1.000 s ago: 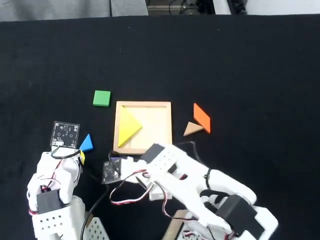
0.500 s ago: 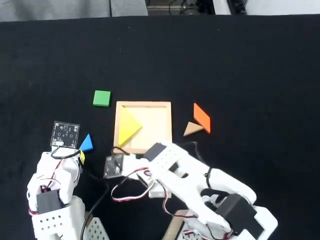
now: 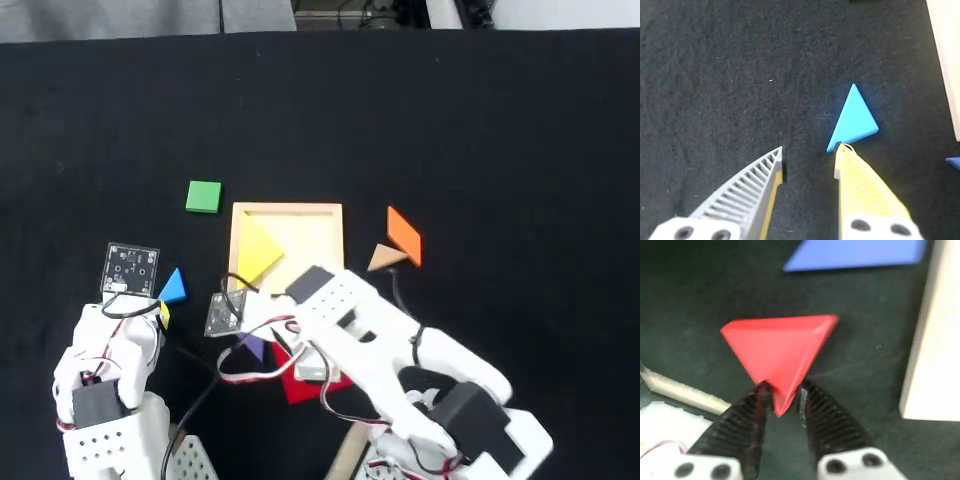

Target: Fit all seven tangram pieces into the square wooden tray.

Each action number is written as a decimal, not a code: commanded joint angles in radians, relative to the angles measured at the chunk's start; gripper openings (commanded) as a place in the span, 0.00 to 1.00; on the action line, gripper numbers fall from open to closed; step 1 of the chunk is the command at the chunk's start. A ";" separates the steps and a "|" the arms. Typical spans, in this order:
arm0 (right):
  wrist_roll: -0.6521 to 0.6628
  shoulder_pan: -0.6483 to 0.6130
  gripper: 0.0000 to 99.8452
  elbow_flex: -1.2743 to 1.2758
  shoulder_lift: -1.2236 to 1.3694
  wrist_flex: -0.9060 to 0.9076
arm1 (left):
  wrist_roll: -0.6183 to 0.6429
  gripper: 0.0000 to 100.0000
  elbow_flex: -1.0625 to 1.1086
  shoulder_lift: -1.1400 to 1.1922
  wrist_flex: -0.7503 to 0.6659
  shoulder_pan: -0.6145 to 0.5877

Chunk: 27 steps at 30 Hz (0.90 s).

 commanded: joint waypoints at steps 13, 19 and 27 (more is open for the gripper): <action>-0.074 0.304 0.01 -0.002 -0.659 0.086 | -0.002 0.18 0.021 -0.012 -0.023 0.001; -0.075 0.327 0.01 0.038 -0.901 0.124 | -0.002 0.18 0.021 -0.012 -0.023 0.001; -0.075 0.324 0.02 0.180 -0.906 0.052 | -0.002 0.18 0.021 -0.012 -0.023 0.001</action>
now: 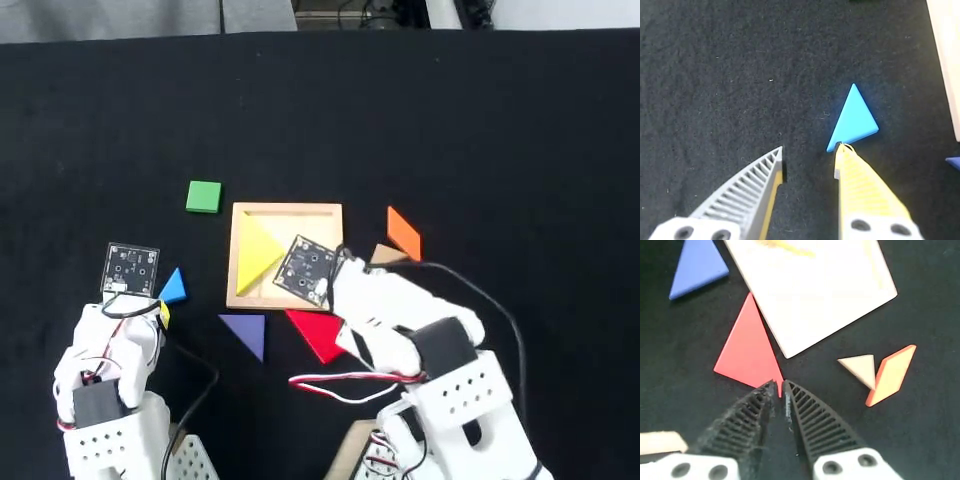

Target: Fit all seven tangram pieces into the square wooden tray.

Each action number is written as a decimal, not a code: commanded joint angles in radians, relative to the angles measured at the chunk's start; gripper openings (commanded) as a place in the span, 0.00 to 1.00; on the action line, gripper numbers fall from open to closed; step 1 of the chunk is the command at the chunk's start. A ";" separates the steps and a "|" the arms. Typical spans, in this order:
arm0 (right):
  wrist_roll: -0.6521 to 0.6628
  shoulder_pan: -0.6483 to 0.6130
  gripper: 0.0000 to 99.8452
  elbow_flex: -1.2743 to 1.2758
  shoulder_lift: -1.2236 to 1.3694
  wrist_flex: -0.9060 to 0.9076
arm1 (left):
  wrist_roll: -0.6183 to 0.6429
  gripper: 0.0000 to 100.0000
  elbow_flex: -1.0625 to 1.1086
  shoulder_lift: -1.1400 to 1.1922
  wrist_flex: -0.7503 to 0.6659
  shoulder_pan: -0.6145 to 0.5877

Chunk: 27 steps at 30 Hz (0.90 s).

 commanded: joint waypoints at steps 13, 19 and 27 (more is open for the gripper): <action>-0.005 0.002 0.15 0.042 0.038 -0.063 | -0.002 0.18 0.021 -0.012 -0.023 0.012; -0.040 -0.078 0.18 -0.108 0.355 -0.009 | -0.002 0.18 0.021 -0.012 -0.023 0.027; -0.086 -0.249 0.28 -0.113 0.495 -0.028 | -0.002 0.18 0.021 -0.012 -0.023 0.027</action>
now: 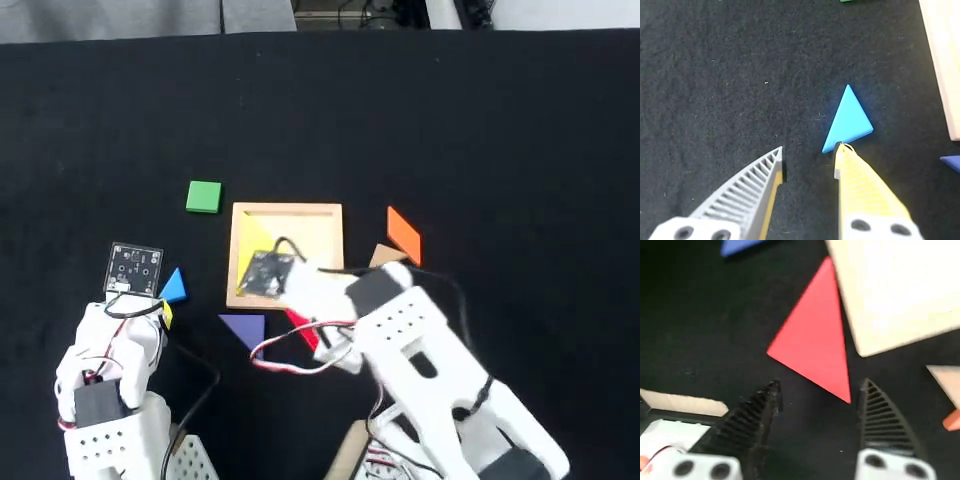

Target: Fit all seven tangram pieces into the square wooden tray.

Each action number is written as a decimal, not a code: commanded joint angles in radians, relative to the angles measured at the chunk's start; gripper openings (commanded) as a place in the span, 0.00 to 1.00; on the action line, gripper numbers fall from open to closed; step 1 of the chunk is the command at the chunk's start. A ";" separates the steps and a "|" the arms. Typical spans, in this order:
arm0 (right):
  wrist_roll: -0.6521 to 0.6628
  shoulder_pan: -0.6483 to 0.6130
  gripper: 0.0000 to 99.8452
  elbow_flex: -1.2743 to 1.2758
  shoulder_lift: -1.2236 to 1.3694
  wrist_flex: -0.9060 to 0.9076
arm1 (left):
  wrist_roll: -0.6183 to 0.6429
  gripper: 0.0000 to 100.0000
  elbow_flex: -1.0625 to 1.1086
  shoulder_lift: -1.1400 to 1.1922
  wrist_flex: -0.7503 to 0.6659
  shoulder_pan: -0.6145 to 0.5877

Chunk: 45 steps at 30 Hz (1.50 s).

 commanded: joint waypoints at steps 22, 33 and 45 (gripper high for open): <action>-0.015 -0.120 0.34 0.136 0.096 -0.233 | -0.002 0.18 0.021 -0.012 -0.023 0.010; -0.017 -0.117 0.34 0.090 0.269 -0.288 | -0.002 0.18 0.021 -0.012 -0.023 0.010; 0.041 -0.123 0.34 0.119 0.272 -0.249 | -0.002 0.18 0.021 -0.012 -0.023 0.010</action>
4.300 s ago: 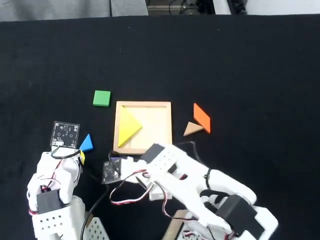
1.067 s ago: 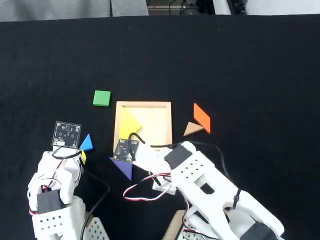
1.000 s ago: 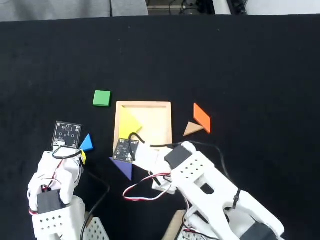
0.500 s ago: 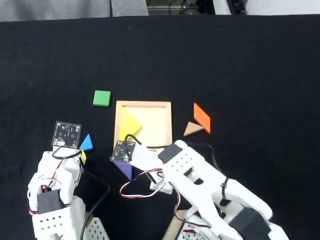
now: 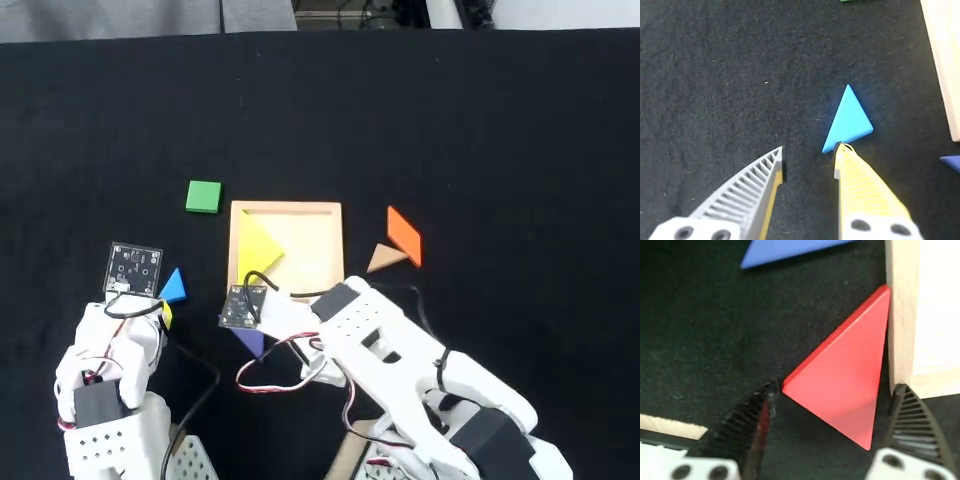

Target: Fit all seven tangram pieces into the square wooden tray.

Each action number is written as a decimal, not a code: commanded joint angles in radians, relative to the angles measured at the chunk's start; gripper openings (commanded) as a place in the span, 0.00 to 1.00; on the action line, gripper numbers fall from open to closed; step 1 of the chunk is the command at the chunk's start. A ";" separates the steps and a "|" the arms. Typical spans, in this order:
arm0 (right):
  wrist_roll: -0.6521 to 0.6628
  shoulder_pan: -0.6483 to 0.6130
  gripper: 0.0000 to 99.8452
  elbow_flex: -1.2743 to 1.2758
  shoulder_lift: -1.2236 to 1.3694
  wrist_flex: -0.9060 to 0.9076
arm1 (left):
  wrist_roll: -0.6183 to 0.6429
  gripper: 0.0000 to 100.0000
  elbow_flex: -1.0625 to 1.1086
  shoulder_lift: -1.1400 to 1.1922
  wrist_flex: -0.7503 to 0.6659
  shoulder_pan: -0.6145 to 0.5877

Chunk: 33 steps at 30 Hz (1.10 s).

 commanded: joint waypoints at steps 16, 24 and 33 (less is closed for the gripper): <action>0.023 -0.078 0.34 0.039 0.012 0.018 | -0.002 0.18 0.021 -0.012 -0.023 0.010; 0.026 -0.078 0.34 0.047 0.012 0.035 | -0.002 0.18 0.021 -0.012 -0.023 0.008; 0.066 -0.077 0.34 0.061 0.012 0.041 | -0.002 0.18 0.021 -0.012 -0.021 0.008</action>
